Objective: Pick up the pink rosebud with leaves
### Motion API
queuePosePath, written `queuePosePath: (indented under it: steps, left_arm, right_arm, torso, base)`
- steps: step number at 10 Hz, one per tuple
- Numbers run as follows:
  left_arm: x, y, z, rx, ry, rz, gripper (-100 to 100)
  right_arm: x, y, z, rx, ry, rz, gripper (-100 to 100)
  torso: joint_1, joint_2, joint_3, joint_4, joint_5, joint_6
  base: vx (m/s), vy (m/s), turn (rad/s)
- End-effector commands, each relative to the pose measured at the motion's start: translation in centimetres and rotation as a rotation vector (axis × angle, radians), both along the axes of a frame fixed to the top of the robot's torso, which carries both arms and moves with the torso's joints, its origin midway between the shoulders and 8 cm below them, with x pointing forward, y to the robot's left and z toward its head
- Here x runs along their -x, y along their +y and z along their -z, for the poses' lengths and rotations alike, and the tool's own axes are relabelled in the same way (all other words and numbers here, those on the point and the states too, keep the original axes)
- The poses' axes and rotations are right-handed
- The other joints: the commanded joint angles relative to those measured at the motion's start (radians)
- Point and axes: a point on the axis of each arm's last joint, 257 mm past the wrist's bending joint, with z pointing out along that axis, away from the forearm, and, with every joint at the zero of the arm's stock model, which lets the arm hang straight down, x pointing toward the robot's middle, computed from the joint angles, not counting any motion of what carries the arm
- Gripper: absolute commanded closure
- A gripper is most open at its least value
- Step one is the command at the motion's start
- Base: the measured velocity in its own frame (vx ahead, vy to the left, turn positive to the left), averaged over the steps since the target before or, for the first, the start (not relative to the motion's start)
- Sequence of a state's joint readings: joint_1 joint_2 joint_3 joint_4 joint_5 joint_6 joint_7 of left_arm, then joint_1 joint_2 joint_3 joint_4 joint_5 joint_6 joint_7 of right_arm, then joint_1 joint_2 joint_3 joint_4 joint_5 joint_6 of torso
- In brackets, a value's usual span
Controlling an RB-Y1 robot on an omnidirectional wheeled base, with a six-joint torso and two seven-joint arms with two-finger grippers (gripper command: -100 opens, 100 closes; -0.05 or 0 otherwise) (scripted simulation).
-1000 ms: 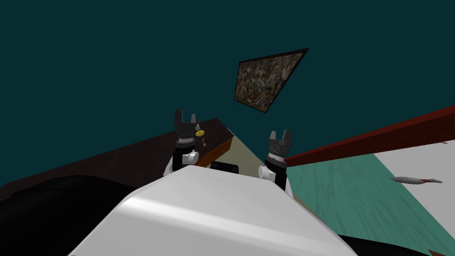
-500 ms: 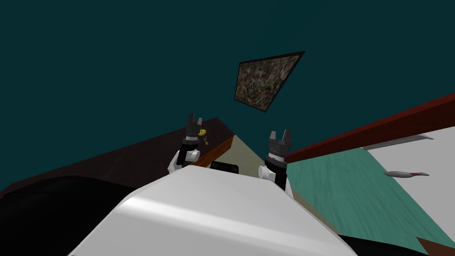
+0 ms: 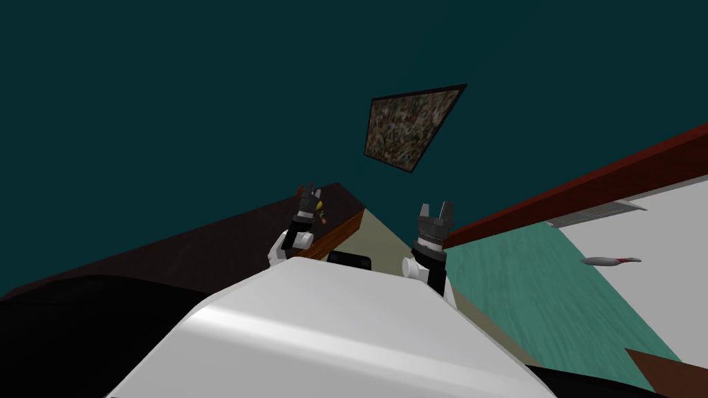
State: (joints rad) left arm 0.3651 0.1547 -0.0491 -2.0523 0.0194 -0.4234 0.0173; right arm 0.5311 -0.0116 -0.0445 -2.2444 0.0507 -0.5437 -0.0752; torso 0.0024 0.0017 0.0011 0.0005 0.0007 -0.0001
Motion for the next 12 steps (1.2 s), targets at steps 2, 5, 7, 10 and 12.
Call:
queuePosePath:
  steps: [2, 5, 7, 10, 12]
  left_arm:
    - [-1.4, 0.0, 2.6, -0.015, 0.065, 0.006, -100]
    - [-3.5, -0.1, 6.2, -0.046, 0.164, 0.016, -100]
    - [-4.6, -0.1, 8.3, -0.063, 0.218, 0.019, -100]
    - [-5.6, 0.4, 12.1, -0.081, 0.309, 0.014, -100]
    - [-6.5, 0.7, 14.3, -0.1, 0.366, 0.013, -100]
  right_arm:
    - [0.0, 0.0, 0.0, 0.0, 0.0, 0.0, 0]
    - [0.0, 0.0, 0.0, 0.0, 0.0, 0.0, 0]
    - [0.0, 0.0, 0.0, 0.0, 0.0, 0.0, 0]
    - [0.0, 0.0, 0.0, 0.0, 0.0, 0.0, 0]
    - [0.0, 0.0, 0.0, 0.0, 0.0, 0.0, 0]
  torso:
    - [0.0, 0.0, 0.0, 0.0, 0.0, 0.0]
    - [0.0, 0.0, 0.0, 0.0, 0.0, 0.0]
    - [0.0, 0.0, 0.0, 0.0, 0.0, 0.0]
    - [0.0, 0.0, 0.0, 0.0, 0.0, 0.0]
    - [0.0, 0.0, 0.0, 0.0, 0.0, 0.0]
  base:
    - [-0.031, 0.024, -0.041]
    - [-0.036, 0.033, -0.052]
    - [-0.031, 0.026, -0.053]
    - [-0.028, 0.028, -0.049]
    - [-0.028, 0.026, -0.061]
